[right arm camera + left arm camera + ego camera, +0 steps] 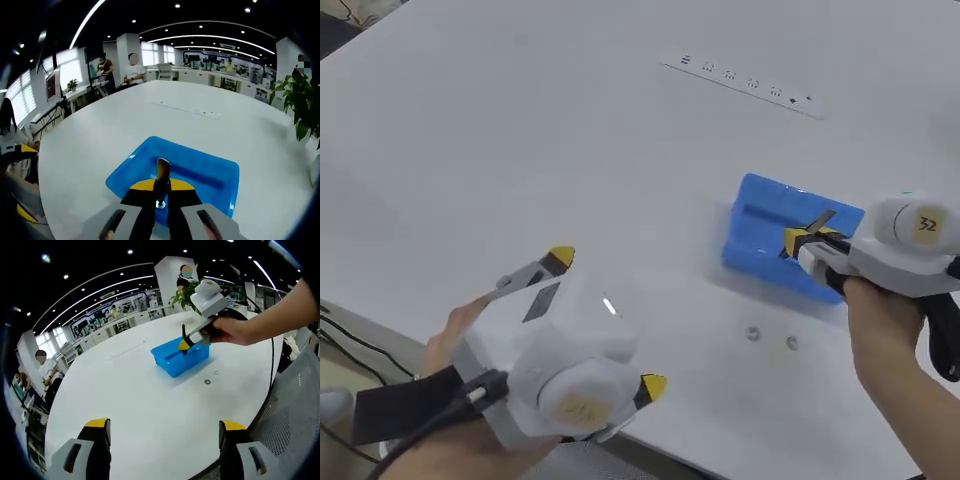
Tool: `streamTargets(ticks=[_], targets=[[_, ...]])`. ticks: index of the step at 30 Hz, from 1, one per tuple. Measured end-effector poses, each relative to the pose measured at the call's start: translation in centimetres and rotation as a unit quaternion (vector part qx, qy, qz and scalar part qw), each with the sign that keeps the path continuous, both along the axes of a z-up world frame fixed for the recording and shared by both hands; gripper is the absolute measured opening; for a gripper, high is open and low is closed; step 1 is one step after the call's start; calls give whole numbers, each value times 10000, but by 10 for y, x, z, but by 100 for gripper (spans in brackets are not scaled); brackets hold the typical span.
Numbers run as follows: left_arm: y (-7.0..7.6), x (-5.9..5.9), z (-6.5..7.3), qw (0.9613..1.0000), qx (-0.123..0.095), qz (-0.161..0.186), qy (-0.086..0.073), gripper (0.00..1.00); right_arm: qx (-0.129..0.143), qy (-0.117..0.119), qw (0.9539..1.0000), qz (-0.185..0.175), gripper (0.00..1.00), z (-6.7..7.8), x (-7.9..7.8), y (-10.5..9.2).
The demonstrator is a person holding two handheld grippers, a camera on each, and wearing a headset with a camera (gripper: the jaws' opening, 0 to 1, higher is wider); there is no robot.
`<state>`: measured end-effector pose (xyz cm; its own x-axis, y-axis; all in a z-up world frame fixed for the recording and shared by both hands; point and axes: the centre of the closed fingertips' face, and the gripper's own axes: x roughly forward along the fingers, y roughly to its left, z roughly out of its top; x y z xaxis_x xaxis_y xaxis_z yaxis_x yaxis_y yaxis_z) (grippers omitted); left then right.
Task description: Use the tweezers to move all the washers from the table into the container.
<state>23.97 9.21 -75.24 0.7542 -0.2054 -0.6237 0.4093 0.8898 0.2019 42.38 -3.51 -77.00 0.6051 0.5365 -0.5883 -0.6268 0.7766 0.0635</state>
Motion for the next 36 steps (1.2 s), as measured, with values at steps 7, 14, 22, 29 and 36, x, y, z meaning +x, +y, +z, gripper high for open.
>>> streamTargets(ticks=[7, 14, 22, 29, 36], targets=[[-1, 0, 1, 10000, 7, -5, -11, 91, 39, 53, 9999, -79, 4, 0, 0, -3], [-1, 0, 2, 10000, 15, -23, -32, 91, 177, -11, 9997, -152, 4, 15, -2, -5], [-1, -1, 3, 10000, 8, -30, -59, 91, 719, -189, 9971, -134, 4, 59, -21, -5], [1, 0, 0, 10000, 45, -46, -53, 91, 1034, -204, 9944, -6, 4, 78, -49, 0], [1, -1, 0, 10000, 34, -51, -58, 92, 776, -55, 9967, 221, 4, 59, -73, 2]])
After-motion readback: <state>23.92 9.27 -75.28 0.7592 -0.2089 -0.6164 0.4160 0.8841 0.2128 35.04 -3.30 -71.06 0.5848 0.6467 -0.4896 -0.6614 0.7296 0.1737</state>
